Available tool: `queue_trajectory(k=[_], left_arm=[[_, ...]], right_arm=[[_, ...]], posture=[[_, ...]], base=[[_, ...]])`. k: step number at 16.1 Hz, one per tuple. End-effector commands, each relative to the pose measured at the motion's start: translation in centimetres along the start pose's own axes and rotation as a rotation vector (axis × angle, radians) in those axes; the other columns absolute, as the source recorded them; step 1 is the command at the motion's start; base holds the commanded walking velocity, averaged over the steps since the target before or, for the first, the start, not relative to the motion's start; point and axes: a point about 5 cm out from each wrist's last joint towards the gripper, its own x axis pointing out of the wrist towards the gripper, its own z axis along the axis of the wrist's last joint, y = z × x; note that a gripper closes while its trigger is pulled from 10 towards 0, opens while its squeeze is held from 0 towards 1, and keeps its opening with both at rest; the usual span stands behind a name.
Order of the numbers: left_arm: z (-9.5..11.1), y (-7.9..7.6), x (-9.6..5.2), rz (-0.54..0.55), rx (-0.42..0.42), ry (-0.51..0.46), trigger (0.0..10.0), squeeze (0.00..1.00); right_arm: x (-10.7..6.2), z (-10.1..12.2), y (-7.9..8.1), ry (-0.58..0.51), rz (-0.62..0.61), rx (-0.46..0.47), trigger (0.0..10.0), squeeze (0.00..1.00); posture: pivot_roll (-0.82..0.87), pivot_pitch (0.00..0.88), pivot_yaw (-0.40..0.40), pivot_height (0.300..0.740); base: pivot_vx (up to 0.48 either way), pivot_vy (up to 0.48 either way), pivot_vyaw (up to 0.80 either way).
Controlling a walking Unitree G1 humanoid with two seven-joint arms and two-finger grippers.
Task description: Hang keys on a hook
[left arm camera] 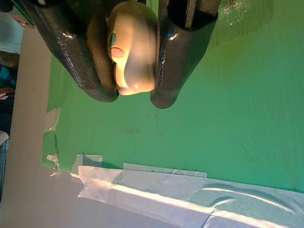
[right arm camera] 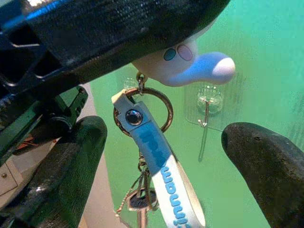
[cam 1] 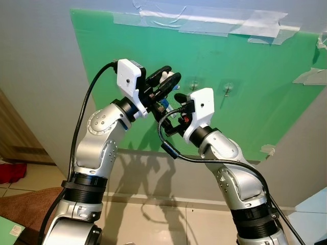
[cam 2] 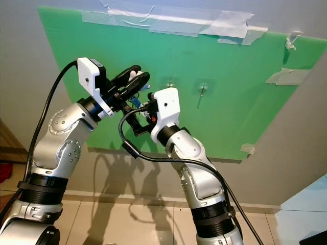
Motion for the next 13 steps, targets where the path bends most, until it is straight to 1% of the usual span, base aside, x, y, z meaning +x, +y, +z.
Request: queue_trajectory(k=[1, 5, 7, 8, 9, 10, 11, 13], left_arm=[[0.7, -0.4, 0.2, -0.029, 0.008, -0.02, 0.0, 0.0], [0.8, -0.7, 0.2, -0.05, -0.012, -0.031, 0.0, 0.0], [1.0, 0.7, -0.1, -0.01, 0.013, -0.021, 0.0, 0.0], [1.5, 1.1, -0.1, -0.002, -0.005, -0.042, 0.0, 0.0], [1.5, 1.1, -0.1, -0.006, -0.013, -0.045, 0.0, 0.0], [1.8, 0.9, -0.3, -0.033, -0.077, -0.079, 0.0, 0.0], [2.0, 0.8, -0.3, -0.049, -0.102, -0.095, 0.0, 0.0], [1.9, 0.7, -0.3, -0.057, -0.098, -0.092, 0.0, 0.0]], right_arm=[[0.1, 0.2, -0.3, -0.012, -0.024, -0.003, 10.0, 0.0], [0.1, 0.1, -0.5, -0.012, -0.035, -0.005, 10.0, 0.0], [0.1, 0.0, -0.7, -0.012, -0.041, 0.01, 10.0, 0.0], [0.0, 0.0, -0.8, -0.012, -0.046, 0.017, 10.0, 0.0], [0.0, 0.0, -0.8, -0.014, -0.047, 0.023, 10.0, 0.0], [0.0, 0.1, -0.8, -0.019, -0.049, 0.045, 10.0, 0.0], [0.1, 0.1, -0.8, -0.021, -0.051, 0.055, 10.0, 0.0], [0.1, 0.2, -0.9, -0.026, -0.053, 0.063, 10.0, 0.0]], posture=[[-0.07, 0.0, 0.015, 0.74], [-0.07, 0.0, 0.016, 0.74], [-0.07, 0.0, 0.016, 0.74], [-0.07, 0.0, 0.017, 0.74], [-0.07, 0.0, 0.017, 0.74], [-0.07, 0.0, 0.017, 0.74], [-0.07, 0.0, 0.018, 0.74], [-0.07, 0.0, 0.019, 0.74]], base=[[0.0, 0.0, 0.0], [0.0, 0.0, 0.0], [0.0, 0.0, 0.0], [0.0, 0.0, 0.0], [0.0, 0.0, 0.0], [0.0, 0.0, 0.0], [0.0, 0.0, 0.0], [0.0, 0.0, 0.0]])
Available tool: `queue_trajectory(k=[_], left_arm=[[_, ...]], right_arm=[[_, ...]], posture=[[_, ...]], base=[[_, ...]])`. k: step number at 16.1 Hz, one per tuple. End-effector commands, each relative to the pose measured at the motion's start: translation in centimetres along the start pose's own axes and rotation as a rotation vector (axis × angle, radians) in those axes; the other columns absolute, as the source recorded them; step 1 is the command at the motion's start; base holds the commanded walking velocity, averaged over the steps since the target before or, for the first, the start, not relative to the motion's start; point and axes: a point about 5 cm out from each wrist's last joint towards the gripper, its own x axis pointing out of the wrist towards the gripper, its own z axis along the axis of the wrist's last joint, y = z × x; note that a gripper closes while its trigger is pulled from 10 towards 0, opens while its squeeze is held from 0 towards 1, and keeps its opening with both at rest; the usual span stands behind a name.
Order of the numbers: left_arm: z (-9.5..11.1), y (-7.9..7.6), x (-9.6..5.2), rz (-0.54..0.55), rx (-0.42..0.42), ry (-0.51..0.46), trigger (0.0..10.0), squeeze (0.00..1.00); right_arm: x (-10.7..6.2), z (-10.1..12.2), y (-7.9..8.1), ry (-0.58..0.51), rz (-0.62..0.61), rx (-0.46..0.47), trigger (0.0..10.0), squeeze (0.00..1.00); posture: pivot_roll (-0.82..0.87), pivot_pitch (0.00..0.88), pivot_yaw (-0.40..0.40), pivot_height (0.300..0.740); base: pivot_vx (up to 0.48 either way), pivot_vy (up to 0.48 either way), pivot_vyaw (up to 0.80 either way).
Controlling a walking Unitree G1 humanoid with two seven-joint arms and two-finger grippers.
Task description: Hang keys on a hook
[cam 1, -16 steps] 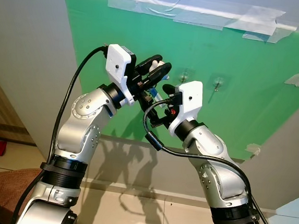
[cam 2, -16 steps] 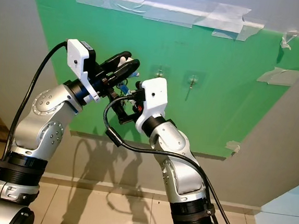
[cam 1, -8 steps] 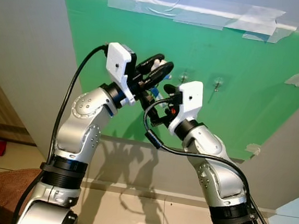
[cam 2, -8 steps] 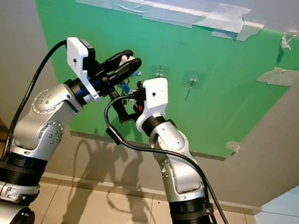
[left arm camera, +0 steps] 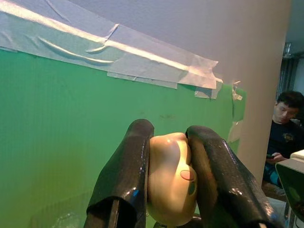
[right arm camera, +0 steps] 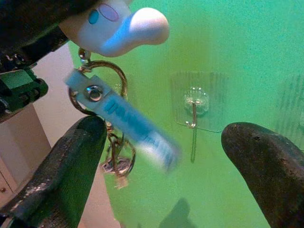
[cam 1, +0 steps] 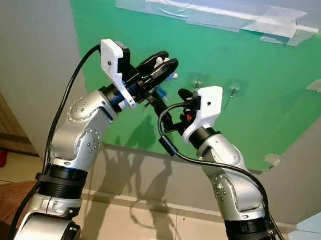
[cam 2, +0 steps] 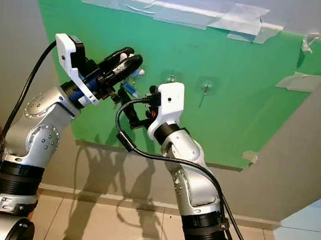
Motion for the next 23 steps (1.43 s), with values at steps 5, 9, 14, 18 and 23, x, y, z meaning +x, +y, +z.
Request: queue_trajectory(k=[5, 9, 14, 18, 23], left_arm=[[0.82, -0.59, 0.5, -0.05, 0.004, -0.018, 0.0, 0.0], [0.89, -0.69, 0.57, -0.059, 0.003, -0.019, 0.0, 0.0], [0.84, -1.19, 0.69, -0.08, -0.004, -0.019, 0.0, 0.0], [0.83, -1.12, 0.66, -0.077, -0.004, -0.015, 0.0, 0.0], [0.65, -0.95, 0.55, -0.072, -0.003, -0.005, 0.0, 0.0]], right_arm=[[0.34, 0.42, -0.18, -0.011, -0.007, 0.018, 10.0, 0.0], [0.45, 0.52, -0.19, -0.017, -0.009, 0.014, 10.0, 0.0], [0.72, 0.69, 0.15, -0.032, 0.003, 0.023, 10.0, 0.0], [0.75, 0.73, 0.14, -0.034, -0.001, 0.027, 0.0, 0.0], [0.34, 1.02, -0.5, -0.04, -0.02, 0.033, 0.0, 0.0]], posture=[[-0.07, 0.0, 0.02, 0.74], [-0.07, 0.0, 0.021, 0.74], [-0.07, 0.0, 0.022, 0.74], [-0.07, 0.0, 0.021, 0.74], [-0.07, 0.001, 0.021, 0.74]], base=[[0.0, 0.0, 0.0], [0.0, 0.0, 0.0], [0.0, 0.0, 0.0], [0.0, 0.0, 0.0], [0.0, 0.0, 0.0]])
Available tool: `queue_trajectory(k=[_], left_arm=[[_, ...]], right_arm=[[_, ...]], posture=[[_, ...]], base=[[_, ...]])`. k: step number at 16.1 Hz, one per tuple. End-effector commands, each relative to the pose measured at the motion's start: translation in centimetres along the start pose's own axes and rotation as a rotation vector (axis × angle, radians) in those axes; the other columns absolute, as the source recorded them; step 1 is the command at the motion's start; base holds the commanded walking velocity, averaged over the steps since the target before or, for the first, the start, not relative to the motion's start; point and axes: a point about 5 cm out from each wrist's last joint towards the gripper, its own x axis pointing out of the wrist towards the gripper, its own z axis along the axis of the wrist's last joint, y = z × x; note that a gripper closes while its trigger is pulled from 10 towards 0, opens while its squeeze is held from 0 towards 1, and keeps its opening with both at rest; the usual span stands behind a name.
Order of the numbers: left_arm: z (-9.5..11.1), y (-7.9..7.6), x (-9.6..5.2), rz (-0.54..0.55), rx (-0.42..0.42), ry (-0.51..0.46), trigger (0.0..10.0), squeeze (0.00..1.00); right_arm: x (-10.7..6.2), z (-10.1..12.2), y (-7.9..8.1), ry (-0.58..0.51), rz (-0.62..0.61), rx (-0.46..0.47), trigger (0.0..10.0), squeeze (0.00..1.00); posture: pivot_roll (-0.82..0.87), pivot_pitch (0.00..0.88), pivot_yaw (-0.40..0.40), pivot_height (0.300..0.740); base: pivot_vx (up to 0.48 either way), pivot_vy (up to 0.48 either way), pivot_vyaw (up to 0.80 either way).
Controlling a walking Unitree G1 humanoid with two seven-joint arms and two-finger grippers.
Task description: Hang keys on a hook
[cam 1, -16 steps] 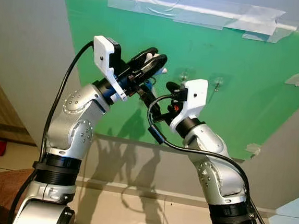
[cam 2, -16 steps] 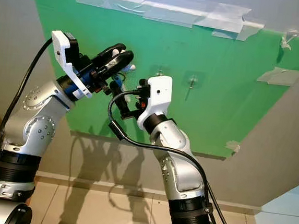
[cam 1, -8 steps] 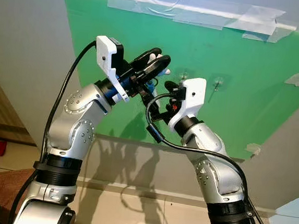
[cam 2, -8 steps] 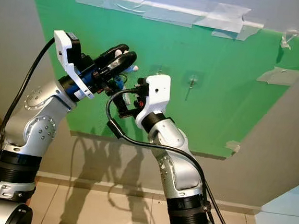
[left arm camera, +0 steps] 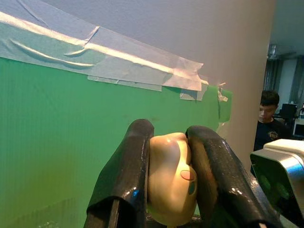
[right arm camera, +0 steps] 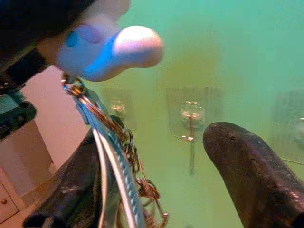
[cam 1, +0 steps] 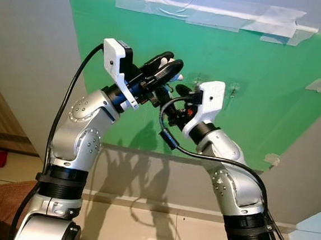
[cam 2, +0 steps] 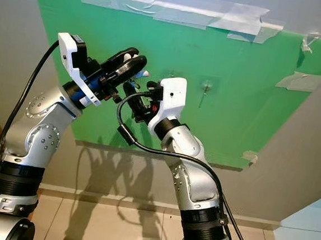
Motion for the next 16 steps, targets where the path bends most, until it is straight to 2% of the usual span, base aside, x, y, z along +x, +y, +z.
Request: queue_trajectory(k=[1, 16], left_arm=[[0.39, -0.29, 0.29, -0.025, 0.015, -0.001, 0.0, 0.0], [-0.07, 0.18, 0.07, -0.004, 0.03, 0.024, 0.0, 0.0]], right_arm=[[-0.16, 0.33, -0.25, -0.011, -0.009, 0.008, 0.0, 0.0], [-0.85, 0.46, -0.81, -0.012, -0.014, -0.013, 0.0, 0.0]], posture=[[-0.07, 0.001, 0.021, 0.74], [-0.07, 0.0, 0.016, 0.74]], base=[[0.0, 0.0, 0.0], [0.0, 0.0, 0.0]])
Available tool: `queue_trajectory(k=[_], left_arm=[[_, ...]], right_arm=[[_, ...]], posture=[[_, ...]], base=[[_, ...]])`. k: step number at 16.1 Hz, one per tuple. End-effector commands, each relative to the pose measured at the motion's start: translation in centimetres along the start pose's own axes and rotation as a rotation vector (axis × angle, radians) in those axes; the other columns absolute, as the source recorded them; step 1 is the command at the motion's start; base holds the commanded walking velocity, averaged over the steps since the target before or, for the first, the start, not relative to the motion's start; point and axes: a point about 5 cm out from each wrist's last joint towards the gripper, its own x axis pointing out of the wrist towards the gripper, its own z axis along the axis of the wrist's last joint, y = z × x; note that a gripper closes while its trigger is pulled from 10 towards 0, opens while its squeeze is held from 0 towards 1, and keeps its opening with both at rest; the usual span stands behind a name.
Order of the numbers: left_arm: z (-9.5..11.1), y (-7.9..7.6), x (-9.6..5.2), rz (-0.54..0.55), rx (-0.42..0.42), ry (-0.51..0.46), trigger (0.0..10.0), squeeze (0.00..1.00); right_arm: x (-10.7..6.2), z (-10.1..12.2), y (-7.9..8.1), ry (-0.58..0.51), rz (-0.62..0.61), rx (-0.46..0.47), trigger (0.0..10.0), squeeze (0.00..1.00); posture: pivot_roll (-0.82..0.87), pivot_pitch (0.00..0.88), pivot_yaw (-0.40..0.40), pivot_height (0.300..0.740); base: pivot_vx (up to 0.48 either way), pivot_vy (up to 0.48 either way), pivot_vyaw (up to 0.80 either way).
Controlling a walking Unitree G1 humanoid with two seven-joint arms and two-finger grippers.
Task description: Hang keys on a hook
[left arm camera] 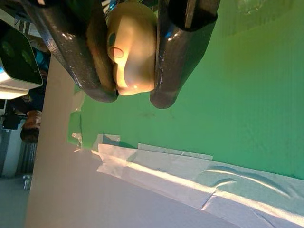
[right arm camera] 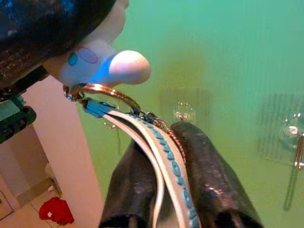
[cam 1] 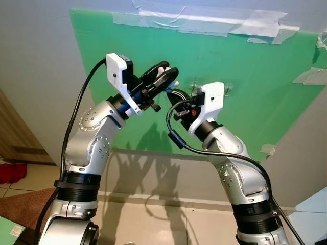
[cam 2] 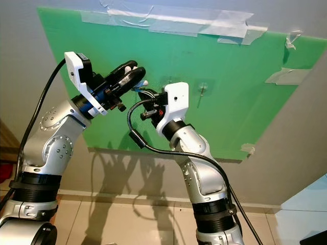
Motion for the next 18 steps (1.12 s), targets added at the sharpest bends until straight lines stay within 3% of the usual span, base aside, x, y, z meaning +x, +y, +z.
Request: queue_trajectory(k=[1, 8, 9, 10, 11, 13, 14, 18], left_arm=[[0.1, -0.1, 0.2, -0.016, 0.019, 0.004, 0.0, 0.0], [-0.5, 0.7, 0.1, 0.056, 0.077, 0.071, 0.2, 0.0], [-0.6, 0.8, 0.1, 0.067, 0.083, 0.081, 6.2, 0.0], [-0.7, 0.8, 0.1, 0.073, 0.09, 0.085, 8.7, 0.0], [-0.7, 1.0, 0.1, 0.082, 0.09, 0.084, 10.0, 0.0], [-0.7, 1.3, 0.1, 0.123, 0.085, 0.079, 10.0, 0.55], [-0.7, 1.4, 0.1, 0.129, 0.089, 0.083, 10.0, 1.0], [-0.8, 1.6, 0.1, 0.144, 0.094, 0.082, 10.0, 1.0]], right_arm=[[-0.4, 0.3, -0.4, -0.01, -0.011, 0.006, 0.0, 0.0], [-0.6, 0.2, -0.7, -0.002, -0.004, 0.003, 0.0, 0.0], [-0.6, 0.3, -0.7, -0.002, -0.004, 0.002, 0.0, 0.0], [-0.6, 0.3, -0.8, -0.002, -0.004, 0.001, 0.0, 0.0], [-0.6, 0.4, -0.8, -0.003, -0.004, 0.0, 0.0, 0.0], [-0.5, 0.4, -0.9, -0.005, -0.004, 0.001, 0.0, 0.0], [-0.5, 0.4, -0.9, -0.005, -0.004, 0.001, 0.0, 0.0], [-0.5, 0.5, -0.9, -0.006, -0.002, 0.003, 0.0, 0.0]], posture=[[-0.07, 0.0, 0.016, 0.74], [-0.07, 0.0, 0.011, 0.74], [-0.07, 0.0, 0.009, 0.74], [-0.07, 0.0, 0.009, 0.74], [-0.08, 0.0, 0.009, 0.74], [-0.08, 0.0, 0.009, 0.74], [-0.08, 0.0, 0.009, 0.74], [-0.08, 0.0, 0.008, 0.74]], base=[[0.0, 0.0, 0.0], [0.0, 0.0, 0.0], [0.0, 0.0, 0.0], [0.0, 0.0, 0.0], [0.0, 0.0, 0.0], [0.0, 0.0, 0.0], [0.0, 0.0, 0.0], [0.0, 0.0, 0.0]])
